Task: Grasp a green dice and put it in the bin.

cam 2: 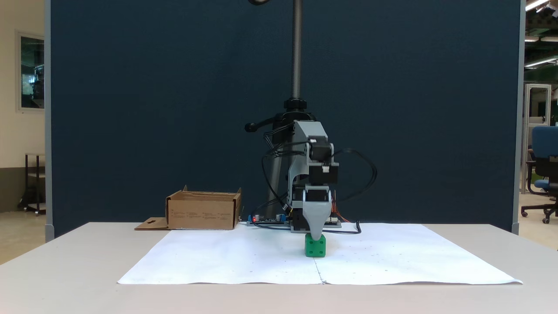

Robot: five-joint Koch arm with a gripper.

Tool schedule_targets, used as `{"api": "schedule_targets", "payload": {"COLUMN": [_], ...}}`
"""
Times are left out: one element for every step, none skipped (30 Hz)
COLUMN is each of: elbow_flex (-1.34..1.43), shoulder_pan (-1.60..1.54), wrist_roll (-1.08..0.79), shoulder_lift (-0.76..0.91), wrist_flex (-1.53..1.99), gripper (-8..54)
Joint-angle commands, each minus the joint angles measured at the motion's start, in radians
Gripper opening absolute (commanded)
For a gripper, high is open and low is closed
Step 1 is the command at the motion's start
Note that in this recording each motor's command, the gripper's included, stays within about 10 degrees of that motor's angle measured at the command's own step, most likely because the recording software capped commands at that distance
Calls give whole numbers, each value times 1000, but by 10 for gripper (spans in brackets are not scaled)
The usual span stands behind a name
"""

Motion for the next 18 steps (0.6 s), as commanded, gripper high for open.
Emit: {"api": "schedule_targets", "payload": {"elbow_flex": [-61,-64,-67,-69,-71,-71,-71,-71,-71,-71,-71,-72,-75,-75,-78,-83,-86,-87], "shoulder_pan": [-20,-20,-20,-21,-21,-21,-21,-21,-23,-25,-25,-25,-26,-28,-28,-28,-28,-26], "wrist_roll": [54,54,54,54,54,54,54,54,54,54,54,54,54,54,54,52,52,52], "shoulder_lift": [2,-6,-15,-26,-34,-38,-43,-48,-52,-58,-64,-72,-83,-91,-98,-106,-110,-114], "wrist_flex": [-20,-21,-21,-21,-21,-21,-21,-21,-21,-21,-21,-23,-23,-23,-25,-25,-25,-25], "gripper": [415,415,415,415,415,415,415,415,415,415,415,415,415,415,415,415,415,415]}}
